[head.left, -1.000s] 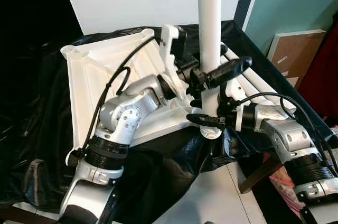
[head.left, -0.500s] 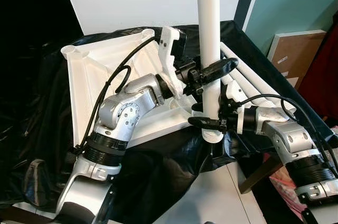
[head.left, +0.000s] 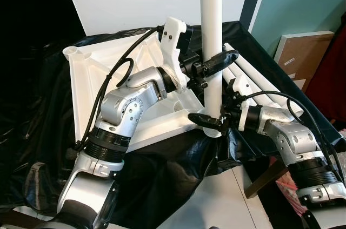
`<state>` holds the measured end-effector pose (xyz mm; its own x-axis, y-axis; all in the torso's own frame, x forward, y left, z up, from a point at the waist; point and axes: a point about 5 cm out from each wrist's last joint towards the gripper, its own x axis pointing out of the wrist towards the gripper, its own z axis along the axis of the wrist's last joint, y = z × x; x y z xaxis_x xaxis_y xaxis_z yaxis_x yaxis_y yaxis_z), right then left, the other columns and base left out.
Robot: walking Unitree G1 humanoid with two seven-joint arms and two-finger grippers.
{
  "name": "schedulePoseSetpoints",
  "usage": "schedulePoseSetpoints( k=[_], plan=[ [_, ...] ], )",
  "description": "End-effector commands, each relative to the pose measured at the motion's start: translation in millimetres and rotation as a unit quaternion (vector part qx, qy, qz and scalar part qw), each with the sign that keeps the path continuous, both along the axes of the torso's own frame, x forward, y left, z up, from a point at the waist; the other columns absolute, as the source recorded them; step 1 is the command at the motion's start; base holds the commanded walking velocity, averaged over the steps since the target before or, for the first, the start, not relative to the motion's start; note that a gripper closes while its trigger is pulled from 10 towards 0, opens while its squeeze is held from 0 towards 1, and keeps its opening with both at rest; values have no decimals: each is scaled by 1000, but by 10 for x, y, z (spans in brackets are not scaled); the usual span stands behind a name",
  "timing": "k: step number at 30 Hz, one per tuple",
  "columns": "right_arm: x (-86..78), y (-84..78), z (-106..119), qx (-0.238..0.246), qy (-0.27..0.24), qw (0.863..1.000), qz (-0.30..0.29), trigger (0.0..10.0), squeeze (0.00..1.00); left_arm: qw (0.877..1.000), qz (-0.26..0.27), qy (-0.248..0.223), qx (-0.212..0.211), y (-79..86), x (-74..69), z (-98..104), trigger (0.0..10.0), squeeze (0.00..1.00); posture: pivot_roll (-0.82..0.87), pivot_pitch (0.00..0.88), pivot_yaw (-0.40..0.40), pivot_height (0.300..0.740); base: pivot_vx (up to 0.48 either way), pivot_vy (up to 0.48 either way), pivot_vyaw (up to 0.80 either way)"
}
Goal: Building children table
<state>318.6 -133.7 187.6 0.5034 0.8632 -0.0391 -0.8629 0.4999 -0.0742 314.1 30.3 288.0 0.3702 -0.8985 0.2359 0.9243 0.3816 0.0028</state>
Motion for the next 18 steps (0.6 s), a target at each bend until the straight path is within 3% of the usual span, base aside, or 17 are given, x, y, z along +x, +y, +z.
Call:
schedulePoseSetpoints(
  k=[1,2,8,11,13,16,18],
  plan=[
    [9,16,-2,6,-5,1000,-28,10000,502,999,34,-10,7,-10,15,93,10000,0,-29,21,-9,740,0,0,0],
    [40,36,-11,13,-11,998,-59,10000,0,999,49,-10,14,-12,27,102,10000,0,-29,21,-9,740,0,0,0],
    [68,147,-41,51,-27,987,-148,10000,0,995,98,-10,21,-28,67,113,10000,0,-30,18,-8,740,0,0,0],
    [68,147,-41,51,-27,987,-148,10000,0,995,98,-10,21,-28,67,113,10000,0,-30,18,-8,740,0,0,0],
    [52,267,-70,64,-34,979,-190,10000,0,992,122,-9,9,-69,75,153,10000,0,-32,15,-5,740,0,0,0],
    [45,332,-79,73,-36,974,-209,10000,0,991,132,-9,1,-106,74,182,10000,0,-29,15,-5,740,0,0,0],
    [51,475,-85,92,-42,960,-260,10000,0,990,139,-7,-16,-210,40,245,10000,0,-24,14,-5,740,0,0,0]
  ],
)
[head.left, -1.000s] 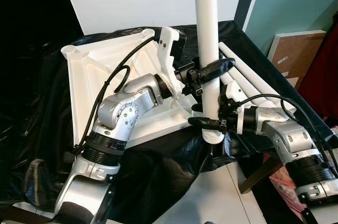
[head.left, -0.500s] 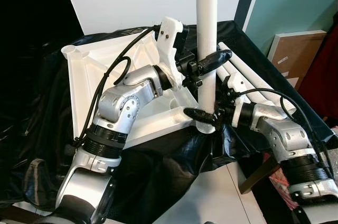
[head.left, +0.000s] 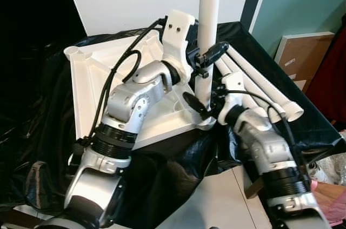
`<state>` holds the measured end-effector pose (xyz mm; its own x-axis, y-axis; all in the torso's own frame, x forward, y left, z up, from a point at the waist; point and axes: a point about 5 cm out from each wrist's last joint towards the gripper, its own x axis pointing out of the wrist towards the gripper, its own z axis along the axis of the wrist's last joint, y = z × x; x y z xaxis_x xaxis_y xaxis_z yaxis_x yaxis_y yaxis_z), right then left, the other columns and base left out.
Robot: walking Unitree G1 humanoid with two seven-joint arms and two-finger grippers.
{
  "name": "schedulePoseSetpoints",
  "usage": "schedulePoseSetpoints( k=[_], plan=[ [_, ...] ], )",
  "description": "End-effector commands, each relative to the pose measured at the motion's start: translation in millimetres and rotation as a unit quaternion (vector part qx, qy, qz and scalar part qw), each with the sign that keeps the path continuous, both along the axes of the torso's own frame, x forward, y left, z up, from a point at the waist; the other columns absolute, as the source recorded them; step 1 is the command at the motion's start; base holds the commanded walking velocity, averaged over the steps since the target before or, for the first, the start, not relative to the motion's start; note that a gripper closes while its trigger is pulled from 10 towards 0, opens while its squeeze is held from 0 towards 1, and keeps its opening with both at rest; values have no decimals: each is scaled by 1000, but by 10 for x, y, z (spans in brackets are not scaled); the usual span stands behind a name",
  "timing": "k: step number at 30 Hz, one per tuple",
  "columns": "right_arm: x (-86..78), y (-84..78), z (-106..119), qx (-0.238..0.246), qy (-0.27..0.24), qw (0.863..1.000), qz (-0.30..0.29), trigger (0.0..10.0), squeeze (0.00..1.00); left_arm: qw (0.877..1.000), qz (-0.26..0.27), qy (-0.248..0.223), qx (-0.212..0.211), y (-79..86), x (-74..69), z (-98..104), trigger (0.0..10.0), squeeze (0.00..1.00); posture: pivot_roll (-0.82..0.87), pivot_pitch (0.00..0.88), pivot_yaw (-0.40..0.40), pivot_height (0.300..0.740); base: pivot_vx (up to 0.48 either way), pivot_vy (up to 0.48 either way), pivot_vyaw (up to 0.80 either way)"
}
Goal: Building children table
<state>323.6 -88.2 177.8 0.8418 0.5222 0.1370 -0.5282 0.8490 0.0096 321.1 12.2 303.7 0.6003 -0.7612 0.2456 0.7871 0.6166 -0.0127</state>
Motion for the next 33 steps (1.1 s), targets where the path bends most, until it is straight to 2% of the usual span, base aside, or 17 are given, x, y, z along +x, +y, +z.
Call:
schedulePoseSetpoints(
  k=[1,6,9,17,18,19,30,31,32,33],
  plan=[
    [8,42,9,4,-7,999,-37,10000,0,1000,3,-12,-7,-50,-44,96,10000,0,-24,14,-5,740,0,0,0],
    [34,137,-17,2,0,998,-62,10000,0,1000,4,-14,-9,-89,-66,118,10000,0,-17,12,-5,740,0,0,0],
    [51,185,50,-9,-26,997,-73,10000,0,1000,-3,-20,-8,-141,-96,132,10000,0,-14,14,-5,740,0,0,0],
    [70,200,127,-6,-44,996,-79,10000,0,1000,-10,-19,-6,-215,-127,129,10000,0,-13,15,-7,740,0,0,0],
    [72,194,133,-9,-48,995,-82,4706,0,1000,-11,-18,-6,-224,-130,128,10000,0,-13,16,-7,740,0,0,0],
    [66,181,130,-16,-52,995,-85,0,0,1000,-11,-18,-5,-240,-137,126,10000,0,-14,18,-6,740,0,0,0],
    [43,91,70,-31,-49,993,-99,0,0,1000,-17,-23,0,-275,-168,125,10000,0,-16,28,-3,740,0,0,0],
    [39,83,70,-29,-48,993,-102,510,0,1000,-20,-23,0,-282,-178,122,10000,0,-17,30,-1,740,0,0,0],
    [36,76,69,-28,-47,993,-106,10000,0,999,-22,-23,0,-288,-185,118,10000,0,-16,31,-2,740,0,0,0],
    [36,76,69,-28,-47,993,-106,10000,0,999,-22,-23,0,-288,-185,118,10000,0,-16,31,-2,740,0,0,0]
  ],
)
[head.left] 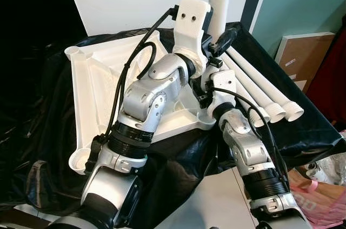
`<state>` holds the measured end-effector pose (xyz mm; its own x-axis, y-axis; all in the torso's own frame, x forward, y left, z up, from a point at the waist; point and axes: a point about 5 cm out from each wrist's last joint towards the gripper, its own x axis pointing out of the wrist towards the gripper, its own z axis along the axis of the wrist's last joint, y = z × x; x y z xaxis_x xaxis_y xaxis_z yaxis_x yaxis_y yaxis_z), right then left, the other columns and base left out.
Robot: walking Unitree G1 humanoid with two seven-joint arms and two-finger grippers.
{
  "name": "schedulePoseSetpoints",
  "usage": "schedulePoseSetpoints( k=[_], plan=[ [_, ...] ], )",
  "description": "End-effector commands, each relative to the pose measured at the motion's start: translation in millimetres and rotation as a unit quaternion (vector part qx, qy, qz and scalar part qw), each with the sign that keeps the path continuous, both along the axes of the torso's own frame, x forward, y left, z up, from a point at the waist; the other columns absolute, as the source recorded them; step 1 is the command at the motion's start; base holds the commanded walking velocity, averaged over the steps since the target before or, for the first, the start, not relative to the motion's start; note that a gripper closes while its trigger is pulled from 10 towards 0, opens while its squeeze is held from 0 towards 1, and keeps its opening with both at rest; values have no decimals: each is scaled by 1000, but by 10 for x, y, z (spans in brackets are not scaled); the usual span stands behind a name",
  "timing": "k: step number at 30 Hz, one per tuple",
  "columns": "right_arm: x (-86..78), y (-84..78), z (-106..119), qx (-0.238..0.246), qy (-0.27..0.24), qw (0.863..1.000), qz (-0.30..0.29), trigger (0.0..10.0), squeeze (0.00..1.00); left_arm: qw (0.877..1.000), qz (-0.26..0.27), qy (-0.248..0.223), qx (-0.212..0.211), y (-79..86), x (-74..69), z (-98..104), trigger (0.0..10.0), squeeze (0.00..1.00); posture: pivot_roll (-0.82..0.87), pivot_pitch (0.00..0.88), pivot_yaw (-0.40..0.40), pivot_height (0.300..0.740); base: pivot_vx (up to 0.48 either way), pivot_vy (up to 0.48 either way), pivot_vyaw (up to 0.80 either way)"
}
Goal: Building children table
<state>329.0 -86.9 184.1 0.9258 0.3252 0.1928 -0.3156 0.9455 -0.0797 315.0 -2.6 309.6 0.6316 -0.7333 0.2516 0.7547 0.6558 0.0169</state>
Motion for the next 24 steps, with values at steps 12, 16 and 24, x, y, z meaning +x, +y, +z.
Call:
schedulePoseSetpoints(
  k=[12,16,24],
  plan=[
    [-37,78,65,11,-9,1000,12,10000,0,998,-57,-11,-10,-168,-170,70,10000,0,-2,43,-12,740,0,0,0],
    [-43,73,61,10,-8,1000,13,10000,0,998,-56,-6,-13,-156,-167,59,10000,1000,-1,45,-14,740,0,0,0],
    [-34,22,34,9,-5,1000,4,10000,0,999,-46,-7,-6,-96,-141,24,10000,1000,-7,46,-11,740,0,0,0]
  ],
)
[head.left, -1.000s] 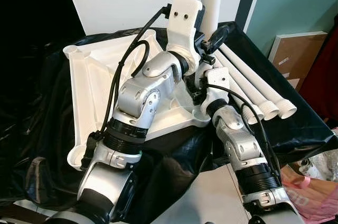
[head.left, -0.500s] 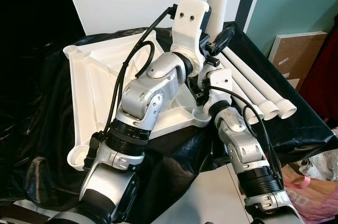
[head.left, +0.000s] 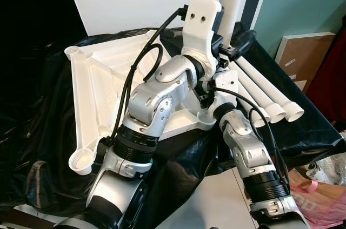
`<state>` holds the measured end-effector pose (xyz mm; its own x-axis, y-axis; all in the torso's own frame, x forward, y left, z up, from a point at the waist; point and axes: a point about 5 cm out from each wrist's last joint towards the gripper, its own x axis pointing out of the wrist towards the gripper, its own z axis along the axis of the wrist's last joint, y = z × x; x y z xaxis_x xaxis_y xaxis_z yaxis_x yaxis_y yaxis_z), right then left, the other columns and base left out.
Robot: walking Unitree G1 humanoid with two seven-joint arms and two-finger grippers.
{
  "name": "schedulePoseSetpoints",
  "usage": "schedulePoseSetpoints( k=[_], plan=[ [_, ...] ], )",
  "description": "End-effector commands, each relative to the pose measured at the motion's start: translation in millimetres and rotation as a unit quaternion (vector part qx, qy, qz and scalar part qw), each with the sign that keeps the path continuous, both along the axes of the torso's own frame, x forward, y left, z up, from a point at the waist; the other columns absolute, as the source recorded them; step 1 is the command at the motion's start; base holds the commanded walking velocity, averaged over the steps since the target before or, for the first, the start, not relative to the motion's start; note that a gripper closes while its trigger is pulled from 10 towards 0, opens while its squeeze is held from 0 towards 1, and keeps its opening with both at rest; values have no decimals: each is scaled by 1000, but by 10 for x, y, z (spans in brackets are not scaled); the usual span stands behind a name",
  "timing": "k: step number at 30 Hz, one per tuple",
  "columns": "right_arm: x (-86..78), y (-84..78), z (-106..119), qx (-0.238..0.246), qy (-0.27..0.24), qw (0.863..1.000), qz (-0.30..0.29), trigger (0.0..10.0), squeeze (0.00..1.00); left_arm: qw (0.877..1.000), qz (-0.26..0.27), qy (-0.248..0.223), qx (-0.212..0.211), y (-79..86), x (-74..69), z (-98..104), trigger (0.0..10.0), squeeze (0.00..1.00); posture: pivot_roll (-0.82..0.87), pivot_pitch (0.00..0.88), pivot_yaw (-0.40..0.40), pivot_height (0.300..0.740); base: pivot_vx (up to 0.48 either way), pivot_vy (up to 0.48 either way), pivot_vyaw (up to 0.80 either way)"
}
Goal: Building children table
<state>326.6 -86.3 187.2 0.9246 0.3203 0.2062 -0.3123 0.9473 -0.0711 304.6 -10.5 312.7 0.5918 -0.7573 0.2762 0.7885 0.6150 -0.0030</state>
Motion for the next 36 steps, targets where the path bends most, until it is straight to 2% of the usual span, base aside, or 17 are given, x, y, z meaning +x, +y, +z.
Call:
schedulePoseSetpoints(
  k=[1,6,8,11,13,16,20,23,24,27,34,36],
  plan=[
    [-5,1,4,4,1,1000,2,10000,0,1000,-16,-10,11,-3,-30,-11,10000,0,-6,45,-12,740,0,0,0],
    [3,-29,0,8,3,1000,-4,10000,0,1000,-8,-14,13,26,-16,-24,10000,0,-10,38,-12,740,0,0,0],
    [18,-83,-8,13,5,1000,-15,10000,0,1000,15,-19,10,94,11,-49,10000,0,-12,35,-14,740,0,0,0],
    [41,-156,-38,15,15,999,-33,10000,0,999,33,-23,-7,182,18,-49,10000,0,-14,33,-14,740,0,0,0],
    [41,-156,-38,15,15,999,-33,10000,0,999,33,-23,-7,182,18,-49,10000,0,-14,33,-14,740,0,0,0],
    [68,-221,-56,30,27,998,-47,10000,0,997,50,-42,-31,277,-1,-7,10000,0,-14,31,-15,740,0,0,0],
    [85,-245,-61,37,31,997,-55,10000,0,997,51,-44,-45,340,-19,4,10000,0,-14,31,-15,740,0,0,0],
    [105,-261,-64,41,33,997,-56,10000,0,996,55,-59,-30,410,-42,-42,10000,0,-13,30,-15,740,0,0,0],
    [124,-276,-88,45,37,997,-56,10000,0,996,58,-66,-15,468,-57,-114,10000,0,-13,30,-15,740,0,0,0],
    [133,-282,-110,46,38,997,-54,10000,0,996,62,-66,2,511,-62,-188,10000,0,-13,28,-11,740,0,0,0],
    [174,-240,-150,44,33,998,-22,10000,0,993,84,-50,64,605,-102,-558,10000,0,-14,29,-6,740,0,0,0],
    [178,-232,-147,45,31,998,-17,10000,0,992,85,-50,74,611,-111,-602,10000,0,-14,29,-6,740,0,0,0]
  ],
)
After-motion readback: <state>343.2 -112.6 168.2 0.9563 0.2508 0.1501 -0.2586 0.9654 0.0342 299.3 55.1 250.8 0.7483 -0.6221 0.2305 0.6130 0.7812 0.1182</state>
